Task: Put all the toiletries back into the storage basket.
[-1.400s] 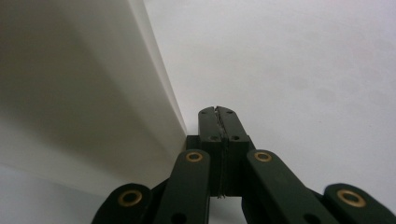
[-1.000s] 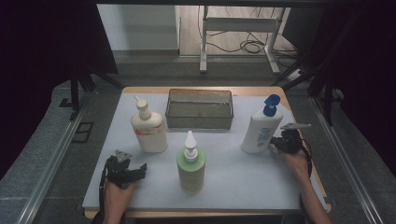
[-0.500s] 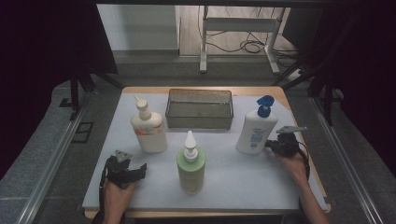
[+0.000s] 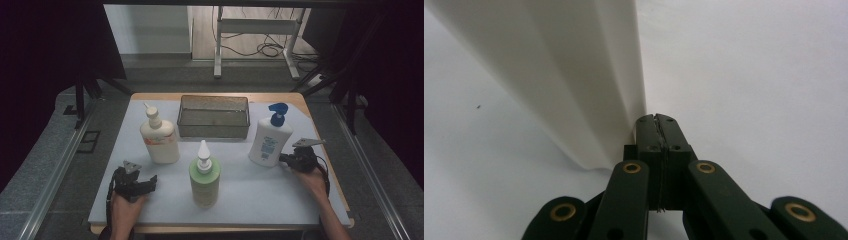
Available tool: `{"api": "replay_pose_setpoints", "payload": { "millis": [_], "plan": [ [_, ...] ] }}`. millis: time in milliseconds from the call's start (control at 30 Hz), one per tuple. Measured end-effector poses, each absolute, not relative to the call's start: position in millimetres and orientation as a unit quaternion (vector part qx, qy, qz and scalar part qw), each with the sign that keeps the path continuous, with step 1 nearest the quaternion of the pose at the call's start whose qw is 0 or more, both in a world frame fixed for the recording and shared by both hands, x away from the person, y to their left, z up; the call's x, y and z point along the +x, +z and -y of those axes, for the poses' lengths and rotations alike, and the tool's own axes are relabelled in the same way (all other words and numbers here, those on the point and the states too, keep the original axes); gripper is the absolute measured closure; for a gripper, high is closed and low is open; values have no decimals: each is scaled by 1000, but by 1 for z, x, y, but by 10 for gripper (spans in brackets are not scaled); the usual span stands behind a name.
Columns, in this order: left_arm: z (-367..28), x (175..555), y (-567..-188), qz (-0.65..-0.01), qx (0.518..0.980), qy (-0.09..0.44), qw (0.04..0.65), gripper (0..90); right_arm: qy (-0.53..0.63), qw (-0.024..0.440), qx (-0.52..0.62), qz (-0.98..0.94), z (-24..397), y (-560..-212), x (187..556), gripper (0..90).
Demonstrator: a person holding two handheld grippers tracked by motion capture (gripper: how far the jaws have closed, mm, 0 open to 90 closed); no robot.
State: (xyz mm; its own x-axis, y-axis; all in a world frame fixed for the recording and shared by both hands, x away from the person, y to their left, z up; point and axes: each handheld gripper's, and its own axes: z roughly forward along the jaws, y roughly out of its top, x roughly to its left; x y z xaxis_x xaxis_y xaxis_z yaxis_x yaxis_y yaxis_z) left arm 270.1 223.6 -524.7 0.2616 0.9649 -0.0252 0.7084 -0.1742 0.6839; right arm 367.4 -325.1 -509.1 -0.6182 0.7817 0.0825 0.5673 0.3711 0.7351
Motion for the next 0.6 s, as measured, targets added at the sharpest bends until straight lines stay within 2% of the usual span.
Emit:
{"api": "replay_pose_setpoints", "payload": {
  "millis": [600],
  "plan": [
    [-224, 270, -525, -569, 736, 214, 299, 137, 379, 125, 391, -829, 305, -508, 346, 897]
  ]
}}
